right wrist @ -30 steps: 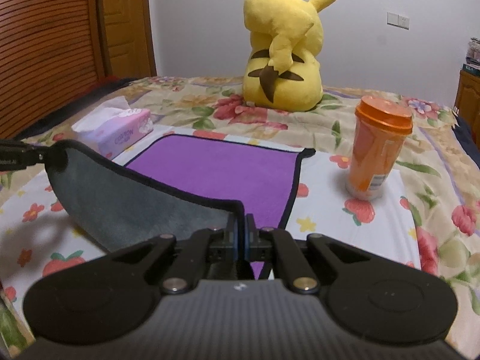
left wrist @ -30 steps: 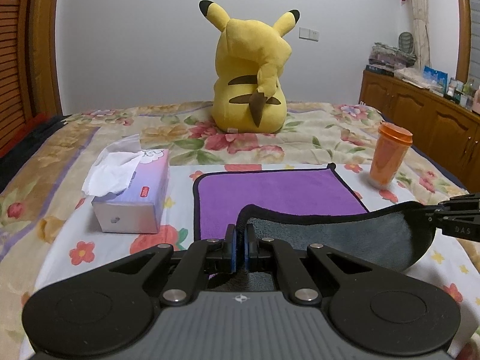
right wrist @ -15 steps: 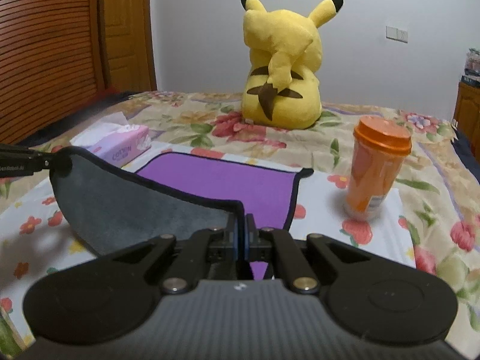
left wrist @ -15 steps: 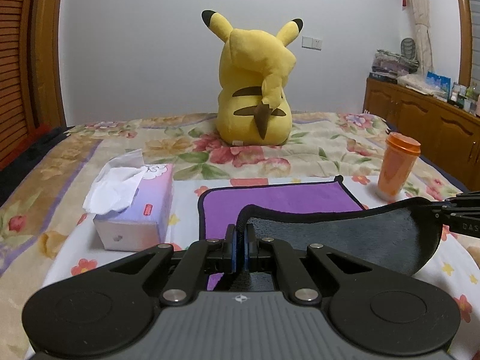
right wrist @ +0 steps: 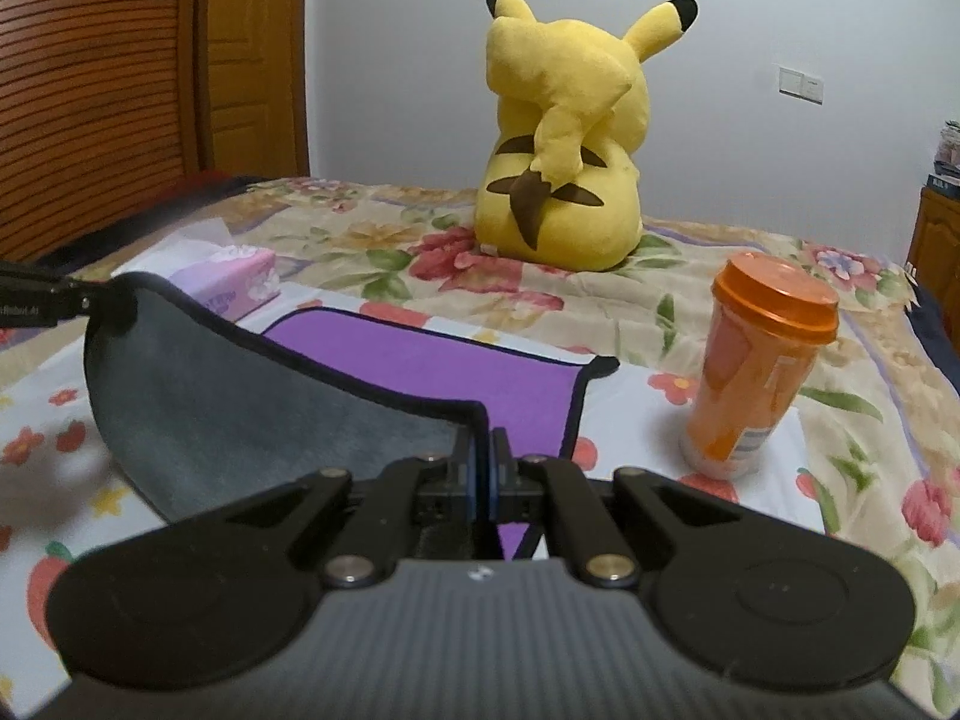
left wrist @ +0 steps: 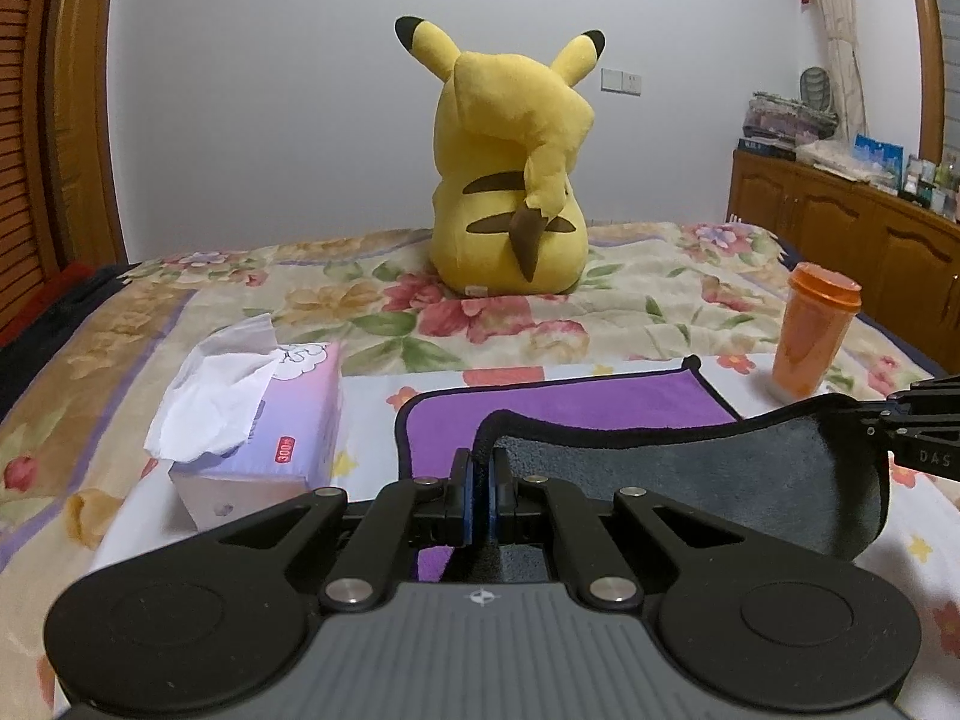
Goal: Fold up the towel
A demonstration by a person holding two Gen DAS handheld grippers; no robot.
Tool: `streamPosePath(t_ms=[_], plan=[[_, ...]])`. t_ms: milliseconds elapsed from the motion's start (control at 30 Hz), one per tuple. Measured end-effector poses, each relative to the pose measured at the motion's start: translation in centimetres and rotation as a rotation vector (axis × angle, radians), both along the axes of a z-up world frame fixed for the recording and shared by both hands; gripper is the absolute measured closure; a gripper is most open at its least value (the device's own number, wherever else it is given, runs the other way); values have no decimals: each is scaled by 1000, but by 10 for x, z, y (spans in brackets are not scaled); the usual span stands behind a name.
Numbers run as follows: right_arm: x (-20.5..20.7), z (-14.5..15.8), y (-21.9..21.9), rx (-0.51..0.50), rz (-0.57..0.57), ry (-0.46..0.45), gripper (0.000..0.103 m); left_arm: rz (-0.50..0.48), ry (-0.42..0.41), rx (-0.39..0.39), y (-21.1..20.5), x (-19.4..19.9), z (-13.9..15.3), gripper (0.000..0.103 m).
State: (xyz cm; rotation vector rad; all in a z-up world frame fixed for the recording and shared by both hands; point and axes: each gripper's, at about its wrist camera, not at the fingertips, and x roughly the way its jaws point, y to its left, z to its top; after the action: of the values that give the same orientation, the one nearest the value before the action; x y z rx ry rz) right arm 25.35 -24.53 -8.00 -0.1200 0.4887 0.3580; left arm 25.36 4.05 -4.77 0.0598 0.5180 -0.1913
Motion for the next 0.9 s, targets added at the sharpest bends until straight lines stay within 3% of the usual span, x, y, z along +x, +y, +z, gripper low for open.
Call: streamPosePath(t_ms=[467, 900], plan=[[20, -15, 6, -25, 8, 25, 98, -6, 31, 3, 0, 27, -16, 95], [29, 3, 2, -19, 0, -16, 98, -8, -15, -29, -4, 33, 4, 95]])
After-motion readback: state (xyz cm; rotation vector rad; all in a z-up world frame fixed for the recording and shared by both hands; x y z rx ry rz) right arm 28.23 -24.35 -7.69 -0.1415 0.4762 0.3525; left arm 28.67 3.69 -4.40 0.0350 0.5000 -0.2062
